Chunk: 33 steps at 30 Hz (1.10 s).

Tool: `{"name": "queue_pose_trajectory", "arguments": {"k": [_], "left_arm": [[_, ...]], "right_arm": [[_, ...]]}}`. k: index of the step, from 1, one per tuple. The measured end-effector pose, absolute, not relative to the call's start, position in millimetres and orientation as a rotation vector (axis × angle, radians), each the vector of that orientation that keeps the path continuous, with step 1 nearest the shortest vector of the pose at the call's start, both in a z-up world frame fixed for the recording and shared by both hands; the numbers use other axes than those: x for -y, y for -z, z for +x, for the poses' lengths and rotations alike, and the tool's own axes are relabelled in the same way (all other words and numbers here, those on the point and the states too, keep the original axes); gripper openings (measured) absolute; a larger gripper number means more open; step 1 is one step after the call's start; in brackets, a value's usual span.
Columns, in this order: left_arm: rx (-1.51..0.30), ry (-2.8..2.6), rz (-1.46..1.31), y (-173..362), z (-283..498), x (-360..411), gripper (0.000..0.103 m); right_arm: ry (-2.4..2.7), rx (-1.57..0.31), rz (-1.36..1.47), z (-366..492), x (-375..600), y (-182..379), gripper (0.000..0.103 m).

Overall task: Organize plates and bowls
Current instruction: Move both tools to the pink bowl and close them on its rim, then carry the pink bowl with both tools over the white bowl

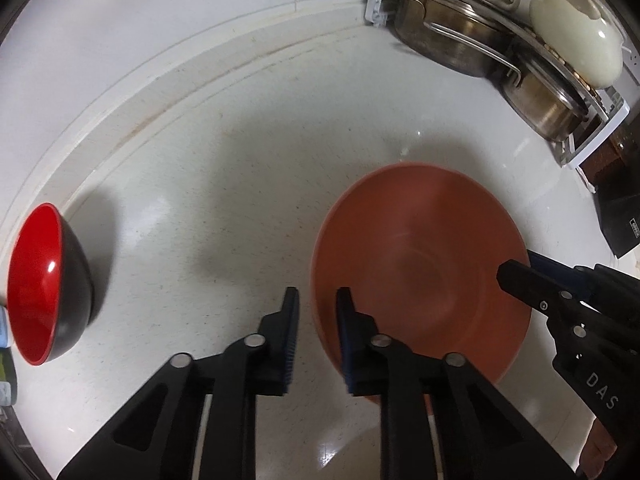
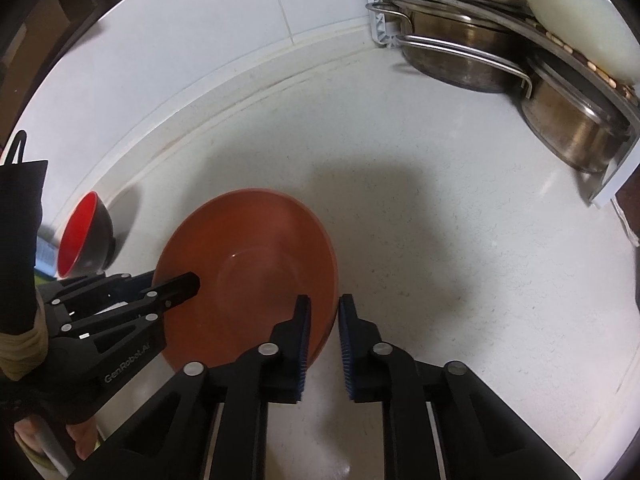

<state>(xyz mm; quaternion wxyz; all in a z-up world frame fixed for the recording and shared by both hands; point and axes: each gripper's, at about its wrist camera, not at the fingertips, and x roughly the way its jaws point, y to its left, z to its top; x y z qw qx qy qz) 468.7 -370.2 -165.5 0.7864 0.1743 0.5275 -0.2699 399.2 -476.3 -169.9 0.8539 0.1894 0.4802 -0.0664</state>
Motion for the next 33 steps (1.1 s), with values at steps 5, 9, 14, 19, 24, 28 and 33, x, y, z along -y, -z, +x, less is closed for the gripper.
{"name": "queue_pose_trajectory", "arguments": {"k": [5,9,14,19,24,28,33], "left_arm": [[-1.144,0.580,0.362,166.3,470.8,371.1,0.012],[-1.137,0.569,0.357,162.5,467.2,368.1,0.011],[-1.106,0.563,0.345,146.1,458.5,361.5,0.011],[-1.081,0.559,0.313,123.7,444.8,347.0,0.011],[-1.045,0.546,0.267,101.4,424.3,330.6,0.011],[-1.026,0.537,0.251,88.4,405.6,318.9,0.012],[-1.022,0.531,0.229,80.3,383.5,303.6,0.012]], "right_arm": [[0.148,-1.015,0.428,400.6,477.3,173.2,0.011],[0.147,-1.009,0.445,398.0,477.1,169.0,0.011],[0.136,-0.985,0.442,389.4,472.6,153.0,0.011],[0.122,-0.954,0.418,375.6,464.6,130.1,0.011],[0.103,-0.921,0.402,358.1,455.6,112.0,0.011],[0.083,-0.912,0.381,343.8,447.0,101.7,0.011],[0.076,-0.906,0.359,323.0,431.7,90.2,0.011]]}}
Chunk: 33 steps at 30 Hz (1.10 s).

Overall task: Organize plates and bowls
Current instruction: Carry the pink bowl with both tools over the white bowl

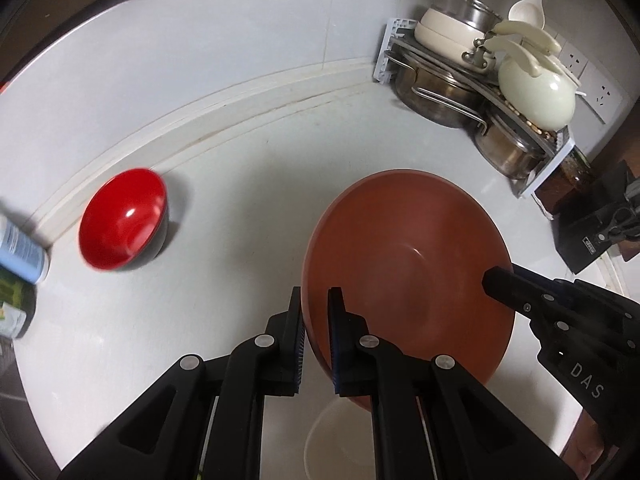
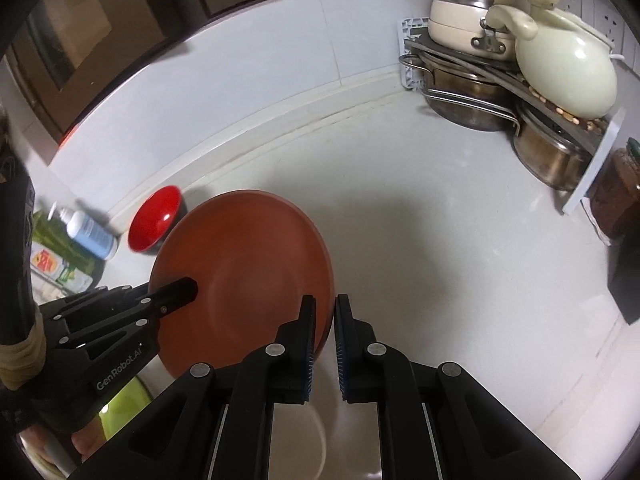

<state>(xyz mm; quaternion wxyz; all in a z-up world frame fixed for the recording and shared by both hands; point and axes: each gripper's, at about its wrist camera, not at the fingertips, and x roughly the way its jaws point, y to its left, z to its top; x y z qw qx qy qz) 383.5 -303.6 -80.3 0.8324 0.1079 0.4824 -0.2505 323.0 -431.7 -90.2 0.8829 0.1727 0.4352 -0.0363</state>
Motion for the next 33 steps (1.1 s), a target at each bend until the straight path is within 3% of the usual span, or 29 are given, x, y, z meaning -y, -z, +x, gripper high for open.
{"name": "queue_pose_trajectory", "arguments": {"k": [14,33], "left_arm": [[-1.056,0.502,0.153,76.0,330.4,265.0,0.012],[-1.192,0.471,0.172,114.3,301.6,245.7,0.013]], "right_arm": [[0.035,-0.918,0.312,275.8,404.7,86.0,0.011],[-0.002,-1.053,0.305,255.8,393.6,130.2,0.011]]}}
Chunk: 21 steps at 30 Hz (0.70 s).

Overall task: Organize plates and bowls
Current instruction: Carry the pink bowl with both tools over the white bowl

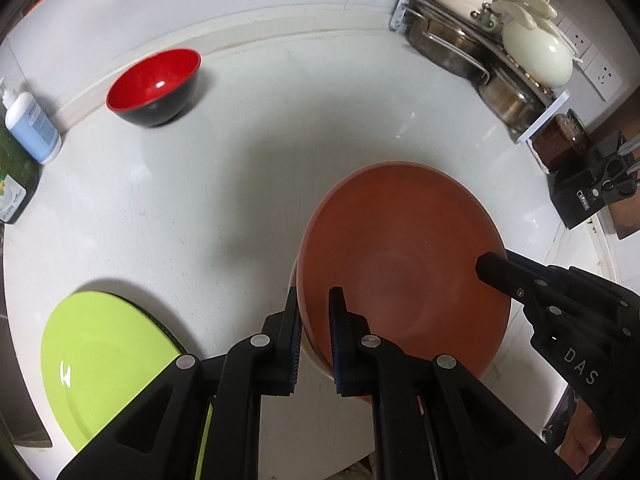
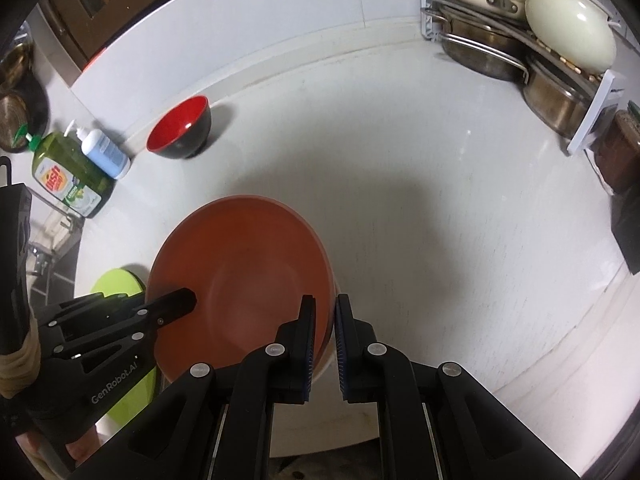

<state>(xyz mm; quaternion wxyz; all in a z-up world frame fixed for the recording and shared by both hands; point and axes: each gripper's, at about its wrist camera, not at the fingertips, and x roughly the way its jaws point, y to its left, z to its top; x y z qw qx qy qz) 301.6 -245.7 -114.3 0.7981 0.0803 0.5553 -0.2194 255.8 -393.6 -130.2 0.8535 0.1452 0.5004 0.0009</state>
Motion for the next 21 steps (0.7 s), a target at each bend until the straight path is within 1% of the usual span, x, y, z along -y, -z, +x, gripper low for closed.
{"name": "queue_pose_trajectory", "arguments": {"k": [21], "left_arm": [[-1.234,0.454,0.178,130.3,304.9,245.4,0.013]], "right_arm": [[-0.028,-1.121,0.297,260.7,393.3,151.3,0.011]]}}
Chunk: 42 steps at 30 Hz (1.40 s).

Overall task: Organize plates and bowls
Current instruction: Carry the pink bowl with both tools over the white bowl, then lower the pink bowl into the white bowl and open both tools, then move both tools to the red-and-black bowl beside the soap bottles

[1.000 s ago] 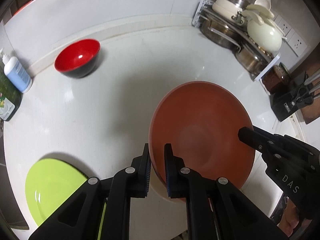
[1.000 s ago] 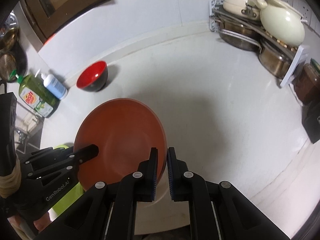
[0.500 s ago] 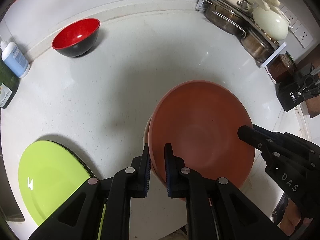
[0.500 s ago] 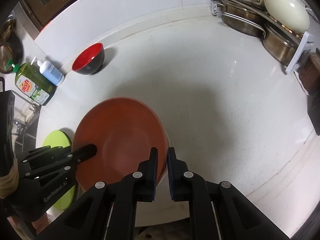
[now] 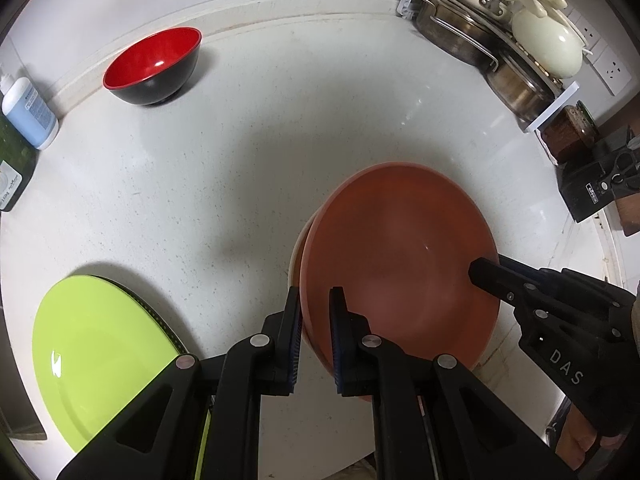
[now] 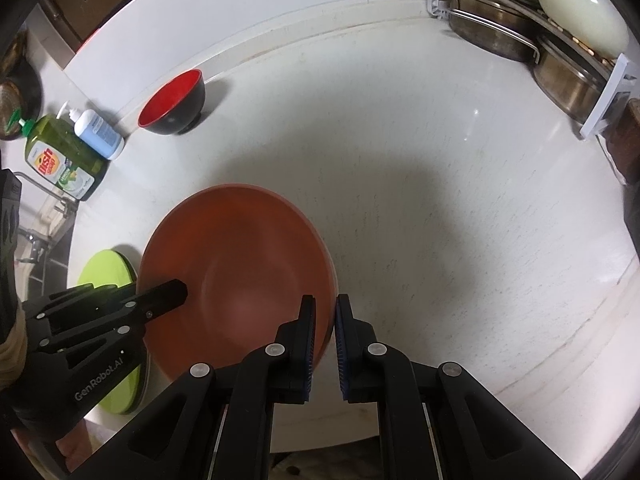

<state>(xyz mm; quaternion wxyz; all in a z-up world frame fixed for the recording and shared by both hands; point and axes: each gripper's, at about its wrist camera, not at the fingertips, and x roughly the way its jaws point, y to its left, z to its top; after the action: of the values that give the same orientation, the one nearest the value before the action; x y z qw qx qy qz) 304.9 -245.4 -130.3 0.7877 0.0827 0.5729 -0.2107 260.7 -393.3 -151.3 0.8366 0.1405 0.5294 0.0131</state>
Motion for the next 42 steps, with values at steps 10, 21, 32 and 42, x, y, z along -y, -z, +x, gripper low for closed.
{"name": "queue_pose_trajectory", "arguments": {"k": [10,21,32,42], "left_arm": [[-1.219,0.466,0.180,127.3,306.7,244.6,0.035],[-1.152,0.433,0.179,114.0,310.1,231.8,0.053],[-1.079,0.395,0.156,92.4,320.0,209.5,0.060],[-0.958,0.330,0.179,62.6,344.2,180.7,0.072]], "right_arm": [[-0.037,-1.132,0.299,262.2,392.4,157.4,0.011],[-0.034,-1.088,0.269,262.7,387.1,144.1,0.036],[-0.069,-0.987,0.262,274.8,375.3,110.7,0.043],[-0.099,-0.880,0.227,306.4,351.4,80.8,0.053]]}}
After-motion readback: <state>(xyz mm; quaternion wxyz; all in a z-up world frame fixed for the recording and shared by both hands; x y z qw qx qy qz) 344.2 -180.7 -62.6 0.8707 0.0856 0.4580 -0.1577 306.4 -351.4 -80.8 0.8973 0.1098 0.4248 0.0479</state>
